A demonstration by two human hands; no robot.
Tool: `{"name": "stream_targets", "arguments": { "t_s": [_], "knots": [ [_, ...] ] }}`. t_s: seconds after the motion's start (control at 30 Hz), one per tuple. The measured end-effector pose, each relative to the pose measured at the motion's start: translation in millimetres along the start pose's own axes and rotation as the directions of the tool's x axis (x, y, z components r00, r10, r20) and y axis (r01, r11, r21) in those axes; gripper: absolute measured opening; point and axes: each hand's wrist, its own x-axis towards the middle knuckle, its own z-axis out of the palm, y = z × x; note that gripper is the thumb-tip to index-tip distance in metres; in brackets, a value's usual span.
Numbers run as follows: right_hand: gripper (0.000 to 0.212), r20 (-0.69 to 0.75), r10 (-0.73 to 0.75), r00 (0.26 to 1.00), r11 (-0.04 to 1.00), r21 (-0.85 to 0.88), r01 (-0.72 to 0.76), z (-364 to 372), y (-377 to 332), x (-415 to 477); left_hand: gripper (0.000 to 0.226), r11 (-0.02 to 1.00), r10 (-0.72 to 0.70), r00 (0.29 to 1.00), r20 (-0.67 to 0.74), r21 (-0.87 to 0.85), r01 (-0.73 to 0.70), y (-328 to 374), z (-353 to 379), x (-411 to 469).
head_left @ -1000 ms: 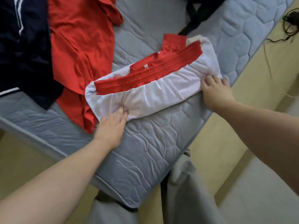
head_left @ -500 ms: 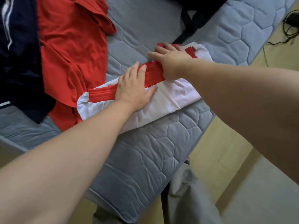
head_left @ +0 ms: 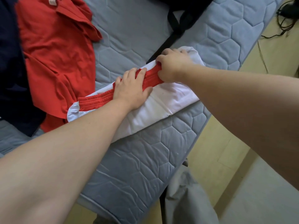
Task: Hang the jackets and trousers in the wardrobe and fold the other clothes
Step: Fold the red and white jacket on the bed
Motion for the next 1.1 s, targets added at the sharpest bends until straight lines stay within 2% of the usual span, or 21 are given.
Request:
{"name": "stream_targets", "arguments": {
  "t_s": [0.1,0.2,0.3,0.4,0.47,0.5,0.53,0.6,0.67,0.73,0.8,0.9,0.97,1.1],
  "knots": [
    [0.046,-0.099,0.067,0.993,0.988,0.142,-0.053,4,17,-4,0.075,0.998,0.04,0.999,-0.014,0.041,-0.04,15,-2,5],
    [0.047,-0.129,0.157,0.979,0.946,0.304,-0.111,12,36,-10,0.077,0.991,0.118,0.992,0.053,0.063,-0.122,41,1,14],
    [0.041,-0.037,0.174,0.984,0.919,0.365,-0.149,22,51,-13,0.092,0.997,0.062,0.981,0.185,0.035,-0.07,63,12,28],
    [0.039,-0.078,0.195,0.978,0.921,0.357,-0.156,28,61,-12,0.101,0.997,-0.003,0.975,0.223,0.073,-0.013,72,25,34],
    [0.051,-0.132,0.328,0.935,0.886,0.385,-0.257,33,66,-13,0.1,0.997,-0.02,0.979,0.203,0.081,0.004,72,28,34],
    [0.062,-0.122,0.427,0.896,0.837,0.427,-0.341,35,69,-15,0.099,0.996,-0.015,0.983,0.181,0.084,0.0,71,27,33],
    [0.074,-0.081,0.511,0.856,0.777,0.47,-0.42,36,72,-17,0.097,0.995,-0.004,0.989,0.15,0.101,-0.012,71,26,29],
    [0.088,0.016,0.564,0.826,0.709,0.504,-0.493,39,79,-23,0.092,0.984,-0.011,0.999,0.037,0.18,0.004,74,21,18],
    [0.081,0.095,0.508,0.856,0.713,0.511,-0.48,38,86,-24,0.085,0.971,-0.109,0.988,-0.109,0.2,0.129,82,19,1],
    [0.071,0.134,0.421,0.897,0.727,0.542,-0.423,36,89,-25,0.08,0.958,-0.238,0.956,-0.171,0.124,0.26,91,19,-15],
    [0.064,0.146,0.36,0.921,0.698,0.613,-0.37,33,89,-28,0.077,0.936,-0.334,0.928,-0.167,0.059,0.347,91,24,-29],
    [0.054,0.184,0.282,0.942,0.564,0.762,-0.318,30,82,-36,0.078,0.901,-0.433,0.895,-0.107,-0.025,0.433,75,38,-39],
    [0.045,0.147,0.241,0.959,0.573,0.776,-0.263,26,71,-44,0.079,0.897,-0.441,0.894,-0.08,-0.068,0.437,66,49,-40],
    [0.028,-0.037,0.236,0.971,0.579,0.808,-0.11,6,52,-61,0.077,0.891,-0.449,0.887,-0.107,-0.12,0.437,74,67,-26]
  ]
}}
